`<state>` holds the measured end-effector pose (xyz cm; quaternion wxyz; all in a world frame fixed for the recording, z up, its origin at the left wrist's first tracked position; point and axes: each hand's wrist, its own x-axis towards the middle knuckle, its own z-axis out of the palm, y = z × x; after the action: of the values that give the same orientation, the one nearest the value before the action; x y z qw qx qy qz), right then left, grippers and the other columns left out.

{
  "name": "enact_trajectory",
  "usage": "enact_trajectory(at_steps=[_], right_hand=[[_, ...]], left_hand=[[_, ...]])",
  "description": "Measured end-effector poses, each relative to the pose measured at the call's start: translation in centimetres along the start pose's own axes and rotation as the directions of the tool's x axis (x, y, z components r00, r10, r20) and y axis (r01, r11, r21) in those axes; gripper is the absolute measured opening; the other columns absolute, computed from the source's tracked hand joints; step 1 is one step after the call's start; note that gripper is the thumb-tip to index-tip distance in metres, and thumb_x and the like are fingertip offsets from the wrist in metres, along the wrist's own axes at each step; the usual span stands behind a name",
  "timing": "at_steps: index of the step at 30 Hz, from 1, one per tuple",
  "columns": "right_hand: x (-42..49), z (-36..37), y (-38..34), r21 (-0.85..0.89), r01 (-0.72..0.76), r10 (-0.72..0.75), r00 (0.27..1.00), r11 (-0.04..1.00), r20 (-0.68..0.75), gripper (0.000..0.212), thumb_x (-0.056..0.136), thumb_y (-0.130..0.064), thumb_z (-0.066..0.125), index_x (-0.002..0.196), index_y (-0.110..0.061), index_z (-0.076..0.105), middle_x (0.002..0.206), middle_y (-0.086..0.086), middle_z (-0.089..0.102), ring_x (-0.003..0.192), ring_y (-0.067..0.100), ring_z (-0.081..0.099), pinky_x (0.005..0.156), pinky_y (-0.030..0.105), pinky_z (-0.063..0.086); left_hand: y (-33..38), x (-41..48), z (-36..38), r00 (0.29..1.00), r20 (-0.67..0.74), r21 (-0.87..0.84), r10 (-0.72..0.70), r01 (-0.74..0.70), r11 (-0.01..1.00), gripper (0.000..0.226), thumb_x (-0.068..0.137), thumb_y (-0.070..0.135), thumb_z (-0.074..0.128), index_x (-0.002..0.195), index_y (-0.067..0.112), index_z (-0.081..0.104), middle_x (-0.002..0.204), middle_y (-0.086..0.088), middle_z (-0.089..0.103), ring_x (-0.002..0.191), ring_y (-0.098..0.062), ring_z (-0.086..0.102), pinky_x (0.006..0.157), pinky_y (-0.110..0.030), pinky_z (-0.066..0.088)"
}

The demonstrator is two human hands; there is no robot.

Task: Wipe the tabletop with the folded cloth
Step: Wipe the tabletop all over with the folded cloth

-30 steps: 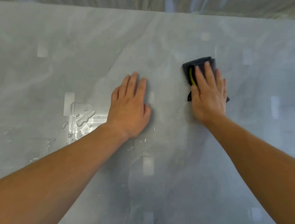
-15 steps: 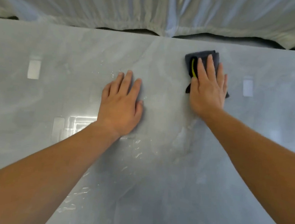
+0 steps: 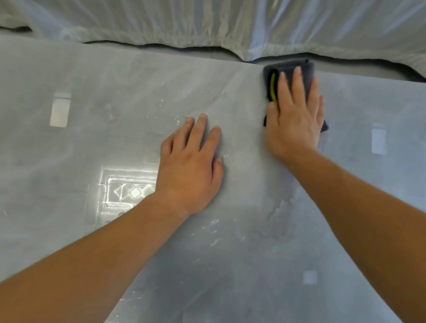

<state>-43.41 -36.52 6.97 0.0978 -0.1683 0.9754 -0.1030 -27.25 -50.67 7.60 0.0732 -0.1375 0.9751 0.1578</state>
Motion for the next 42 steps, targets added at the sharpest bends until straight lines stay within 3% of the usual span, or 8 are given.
enact_trajectory(at_steps=[4,10,16,22,28,34,39,42], right_hand=[[-3.4,0.1,0.4,-0.046,0.367,-0.358,0.923,0.929,0.141,0.057,0.103,-0.042,0.027,0.159,-0.033,0.018,0.169,-0.006,0.006,0.155,0.028,0.0,0.125,0.045,0.0],[3.2,0.0,-2.2,0.018,-0.053,0.053,0.998,0.998,-0.014,0.057,0.106,-0.037,0.026,0.16,-0.031,0.012,0.169,-0.006,0.001,0.155,0.027,-0.006,0.125,0.049,-0.001],[-0.5,0.1,-2.0,-0.084,0.418,-0.403,0.902,0.904,0.155,0.057,0.105,-0.037,0.027,0.16,-0.03,0.014,0.169,-0.005,0.005,0.155,0.027,-0.003,0.125,0.046,-0.001],[3.1,0.7,-6.1,-0.004,0.041,-0.041,0.999,0.999,0.018,0.057,0.106,-0.034,0.026,0.16,-0.028,0.011,0.169,-0.005,0.0,0.155,0.028,-0.008,0.125,0.049,-0.002],[-1.8,1.1,-5.4,-0.047,0.441,-0.43,0.891,0.896,0.146,0.057,0.105,-0.038,0.029,0.16,-0.029,0.017,0.169,-0.005,0.007,0.155,0.027,-0.002,0.124,0.047,0.0],[1.7,1.9,-8.3,0.01,0.097,-0.097,0.995,0.995,-0.004,0.057,0.105,-0.035,0.027,0.16,-0.031,0.014,0.169,-0.006,0.003,0.155,0.028,-0.005,0.125,0.049,-0.001],[-4.3,2.1,-5.6,-0.053,0.541,-0.528,0.834,0.839,0.157,0.056,0.104,-0.042,0.03,0.158,-0.031,0.025,0.168,-0.005,0.014,0.155,0.028,0.004,0.124,0.05,0.008],[-2.4,1.6,-3.8,-0.045,0.447,-0.44,0.891,0.893,0.114,0.055,0.104,-0.039,0.033,0.157,-0.033,0.026,0.167,-0.006,0.016,0.155,0.027,0.007,0.124,0.049,0.01]], left_hand=[[-0.5,-0.2,0.0,0.999,0.014,0.023,0.031,-0.031,0.999,0.058,0.099,0.042,0.032,0.153,0.021,0.031,0.164,-0.01,0.02,0.151,-0.03,0.015,0.114,-0.046,0.019],[-0.8,-0.2,0.3,0.999,0.004,0.019,0.051,-0.052,0.998,0.059,0.098,0.041,0.035,0.152,0.019,0.032,0.164,-0.011,0.021,0.151,-0.031,0.016,0.114,-0.046,0.02],[-1.6,-0.4,-0.3,0.993,0.034,0.023,0.11,-0.111,0.994,0.062,0.099,0.043,0.028,0.155,0.017,0.026,0.166,-0.012,0.011,0.153,-0.03,0.007,0.118,-0.044,0.014],[-3.1,-1.3,-1.0,0.999,-0.012,-0.039,0.031,-0.031,0.999,0.063,0.096,0.042,0.036,0.149,0.008,0.036,0.163,-0.021,0.015,0.152,-0.036,0.009,0.119,-0.049,0.015],[-5.1,-2.8,-1.6,1.0,0.001,0.018,-0.006,0.006,1.0,0.063,0.098,0.045,0.032,0.15,0.009,0.035,0.161,-0.022,0.021,0.15,-0.037,0.013,0.119,-0.049,0.015],[-5.7,-2.6,-1.6,1.0,-0.001,0.001,0.004,-0.004,1.0,0.062,0.097,0.044,0.03,0.15,0.012,0.038,0.161,-0.02,0.024,0.15,-0.036,0.017,0.118,-0.049,0.019],[-6.3,-2.9,-1.7,0.999,0.021,-0.034,0.036,-0.035,0.999,0.064,0.097,0.044,0.026,0.154,0.015,0.032,0.164,-0.015,0.016,0.152,-0.031,0.011,0.121,-0.046,0.014],[-6.6,-2.9,-1.7,0.998,0.022,-0.037,0.051,-0.051,0.998,0.063,0.097,0.042,0.026,0.155,0.016,0.03,0.165,-0.015,0.013,0.153,-0.03,0.007,0.121,-0.044,0.011]])
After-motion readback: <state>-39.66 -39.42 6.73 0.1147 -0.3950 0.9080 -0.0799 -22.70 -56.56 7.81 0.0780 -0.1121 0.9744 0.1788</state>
